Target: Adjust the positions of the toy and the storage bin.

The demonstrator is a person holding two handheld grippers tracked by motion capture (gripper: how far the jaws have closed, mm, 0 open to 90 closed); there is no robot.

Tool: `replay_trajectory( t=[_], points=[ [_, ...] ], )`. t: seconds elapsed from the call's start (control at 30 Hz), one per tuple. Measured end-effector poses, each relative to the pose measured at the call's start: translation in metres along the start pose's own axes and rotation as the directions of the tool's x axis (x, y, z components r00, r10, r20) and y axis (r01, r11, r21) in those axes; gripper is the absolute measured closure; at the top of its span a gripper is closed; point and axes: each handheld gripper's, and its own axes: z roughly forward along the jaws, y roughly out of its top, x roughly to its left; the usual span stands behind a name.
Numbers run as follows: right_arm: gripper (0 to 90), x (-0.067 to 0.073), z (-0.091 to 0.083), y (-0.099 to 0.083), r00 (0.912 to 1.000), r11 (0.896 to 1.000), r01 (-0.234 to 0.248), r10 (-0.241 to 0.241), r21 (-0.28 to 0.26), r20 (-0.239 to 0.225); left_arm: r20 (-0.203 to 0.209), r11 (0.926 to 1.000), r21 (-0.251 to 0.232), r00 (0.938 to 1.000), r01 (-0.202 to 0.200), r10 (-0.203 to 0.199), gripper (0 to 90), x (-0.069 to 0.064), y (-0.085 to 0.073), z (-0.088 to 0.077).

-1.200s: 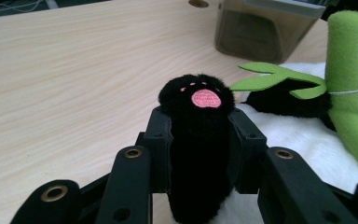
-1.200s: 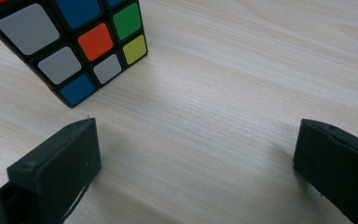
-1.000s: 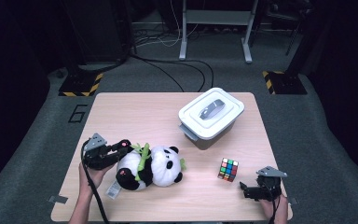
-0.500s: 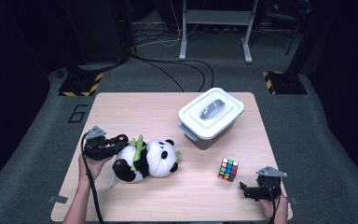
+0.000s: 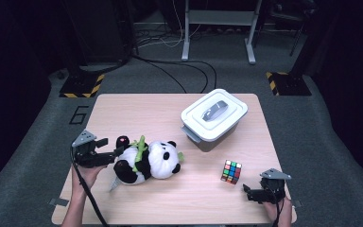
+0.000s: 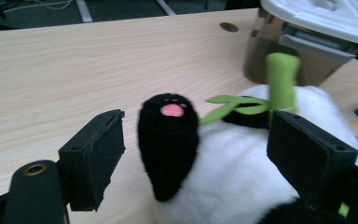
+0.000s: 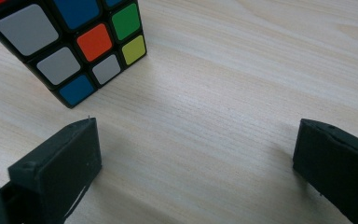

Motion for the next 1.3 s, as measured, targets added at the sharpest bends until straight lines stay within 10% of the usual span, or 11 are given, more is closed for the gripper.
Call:
replay_trajectory(
  t=[0.67, 0.9, 1.0, 1.3],
  points=[
    [0.0, 0.0, 0.0, 0.0, 1.0, 1.0, 0.0, 0.0, 0.0, -0.001, -0.051, 0.9901, 0.101, 0.9934, -0.097, 0.103, 18.2, -0.06, -0.019, -0.001],
    [0.0, 0.0, 0.0, 0.0, 1.0, 1.0, 0.0, 0.0, 0.0, 0.0, -0.067, 0.9922, 0.111, 0.9957, -0.057, 0.064, 30.0, -0.053, -0.038, -0.006],
    [0.0, 0.0, 0.0, 0.0, 1.0, 1.0, 0.0, 0.0, 0.0, 0.0, 0.008, 0.9962, 0.085, 0.9998, -0.018, 0.017, 47.2, -0.043, -0.046, -0.001],
    [0.0, 0.0, 0.0, 0.0, 1.0, 1.0, 0.0, 0.0, 0.0, 0.0, 0.007, 0.9985, 0.022, 0.9987, -0.05, 0.05, 65.5, -0.031, -0.039, 0.004]
  ],
)
